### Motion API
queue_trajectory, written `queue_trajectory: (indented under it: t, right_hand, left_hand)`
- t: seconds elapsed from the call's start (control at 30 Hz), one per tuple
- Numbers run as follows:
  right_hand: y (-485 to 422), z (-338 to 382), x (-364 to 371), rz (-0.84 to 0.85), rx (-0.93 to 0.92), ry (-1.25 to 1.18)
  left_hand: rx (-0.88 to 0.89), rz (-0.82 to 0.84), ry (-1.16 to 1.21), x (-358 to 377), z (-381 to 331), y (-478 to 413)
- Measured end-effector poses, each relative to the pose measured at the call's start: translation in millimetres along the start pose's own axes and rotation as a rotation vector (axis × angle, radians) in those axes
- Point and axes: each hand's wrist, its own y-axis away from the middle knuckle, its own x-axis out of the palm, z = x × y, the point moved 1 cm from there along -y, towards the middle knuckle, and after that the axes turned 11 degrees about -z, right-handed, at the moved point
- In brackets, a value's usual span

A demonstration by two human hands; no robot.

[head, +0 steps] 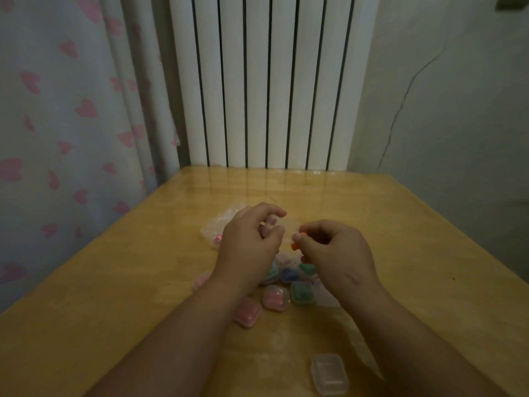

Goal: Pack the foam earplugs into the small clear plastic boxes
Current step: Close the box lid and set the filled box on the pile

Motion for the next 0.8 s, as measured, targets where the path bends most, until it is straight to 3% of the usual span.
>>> queue_trajectory:
  t: [0.07,0.2,0.5,0.8]
  right_hand:
    - [-3,-2,-3,-0.026,0.009,0.002]
    - [-7,-4,-9,-0.038,0.041,-0.049]
    - [-7,4,-17,-0.152,-0.022,-0.271]
    - [-2,6,-9,-0.092,-0.244,0.081]
  left_hand:
    - [-0.124,0.079,0.165,0,-3,1]
    - [-0.188,0.177,0.263,0,-6,1]
    - [-0.184,0.126,0.131,-1,-5,-2]
    - [-0.203,0.179,0.176,-4,-5,0]
